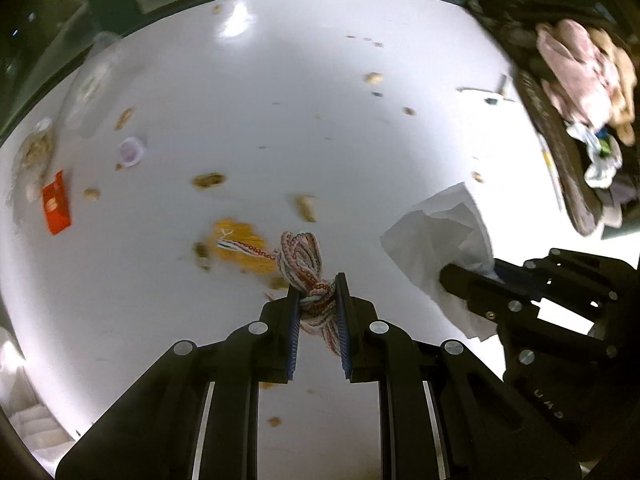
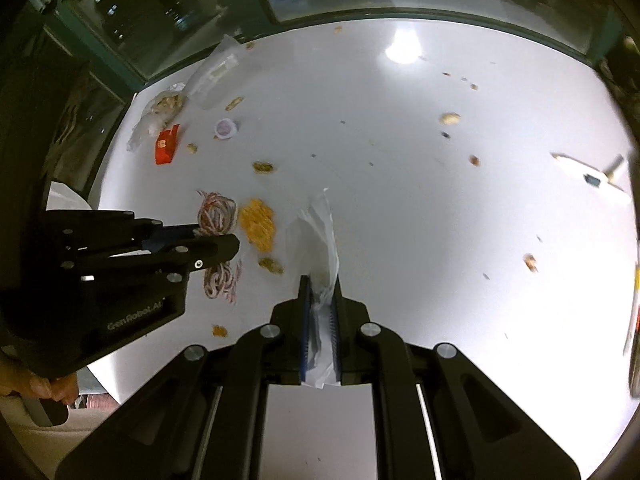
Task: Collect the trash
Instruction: 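Carry the rope and tissue in both tools over to the trash bin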
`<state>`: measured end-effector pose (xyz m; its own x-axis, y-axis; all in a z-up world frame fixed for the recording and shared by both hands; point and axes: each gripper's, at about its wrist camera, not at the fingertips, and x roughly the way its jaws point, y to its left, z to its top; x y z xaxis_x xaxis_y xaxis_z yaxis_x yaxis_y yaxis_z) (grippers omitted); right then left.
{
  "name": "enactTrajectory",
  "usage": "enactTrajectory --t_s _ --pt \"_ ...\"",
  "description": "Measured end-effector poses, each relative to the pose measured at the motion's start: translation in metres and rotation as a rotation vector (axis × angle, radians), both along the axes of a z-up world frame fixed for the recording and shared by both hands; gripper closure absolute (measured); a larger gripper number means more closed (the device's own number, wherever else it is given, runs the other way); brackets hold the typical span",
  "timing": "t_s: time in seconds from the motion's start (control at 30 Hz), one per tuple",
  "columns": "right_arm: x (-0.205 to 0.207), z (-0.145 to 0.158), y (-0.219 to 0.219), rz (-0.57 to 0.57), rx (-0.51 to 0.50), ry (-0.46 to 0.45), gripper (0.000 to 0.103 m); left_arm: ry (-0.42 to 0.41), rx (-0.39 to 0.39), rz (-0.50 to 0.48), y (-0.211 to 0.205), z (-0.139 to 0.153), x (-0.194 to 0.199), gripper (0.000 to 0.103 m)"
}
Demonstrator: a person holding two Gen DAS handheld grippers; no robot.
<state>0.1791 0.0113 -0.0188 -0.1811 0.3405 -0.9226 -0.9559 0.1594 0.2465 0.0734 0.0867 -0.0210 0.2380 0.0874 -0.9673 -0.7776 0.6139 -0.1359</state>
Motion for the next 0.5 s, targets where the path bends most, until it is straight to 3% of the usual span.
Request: enactTrajectory --t_s 0.2,0.5 --pt "0.012 0.007 -0.04 -0.104 0.019 -0.001 0.092 -0.002 0.004 -0.144 -0.04 0.004 0.028 0.088" --pt "0.025 0.015 -0.105 -0.25 0.032 -0.021 0.092 -0.014 0.008 -0.283 -0.087 0.011 0.049 0.088"
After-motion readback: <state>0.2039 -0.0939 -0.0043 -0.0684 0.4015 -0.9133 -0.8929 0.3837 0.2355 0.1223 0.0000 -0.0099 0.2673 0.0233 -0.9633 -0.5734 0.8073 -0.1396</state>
